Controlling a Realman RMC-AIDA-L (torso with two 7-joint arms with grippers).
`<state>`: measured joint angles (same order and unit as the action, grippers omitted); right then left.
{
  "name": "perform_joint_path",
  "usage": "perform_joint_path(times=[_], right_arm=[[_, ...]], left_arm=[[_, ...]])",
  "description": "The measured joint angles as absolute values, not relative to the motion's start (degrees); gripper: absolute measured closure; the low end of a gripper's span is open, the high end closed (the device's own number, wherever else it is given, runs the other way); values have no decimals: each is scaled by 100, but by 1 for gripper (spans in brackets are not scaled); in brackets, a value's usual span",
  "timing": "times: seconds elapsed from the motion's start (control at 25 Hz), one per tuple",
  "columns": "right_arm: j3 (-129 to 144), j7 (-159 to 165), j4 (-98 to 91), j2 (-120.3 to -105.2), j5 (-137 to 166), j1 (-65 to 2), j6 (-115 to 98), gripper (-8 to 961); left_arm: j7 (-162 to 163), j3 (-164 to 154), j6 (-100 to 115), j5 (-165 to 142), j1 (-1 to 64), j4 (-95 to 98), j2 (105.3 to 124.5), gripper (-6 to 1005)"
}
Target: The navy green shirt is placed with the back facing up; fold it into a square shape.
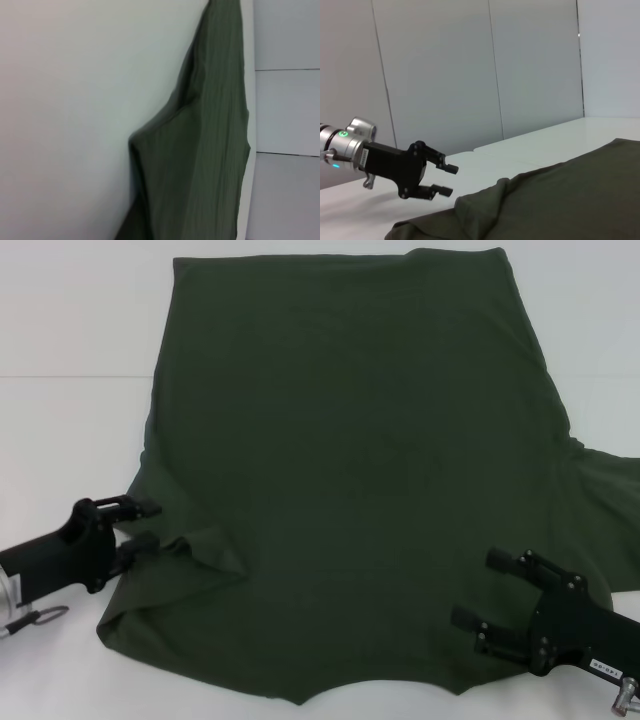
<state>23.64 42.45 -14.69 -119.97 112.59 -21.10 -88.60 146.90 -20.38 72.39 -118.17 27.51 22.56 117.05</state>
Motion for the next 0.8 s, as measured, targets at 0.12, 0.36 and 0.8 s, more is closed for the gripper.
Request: perform_joint_path(times=[0.12,0.36,0.8], right_arm=[[2364,4245,-1455,-11997,11259,-2100,-8857,39],[2316,4245,-1454,-11993,11259,-2045,-8874,39],[2302,4245,-1456,-11988,11259,-2039,-8885,38]], left_arm=[[14760,-2038,7235,-11815,2764,2224,11714,593],[14909,-2089,7264,-11846,2726,2214,11719,381],[15101,-2082,6998,-11838,2752,2034,11796,59]])
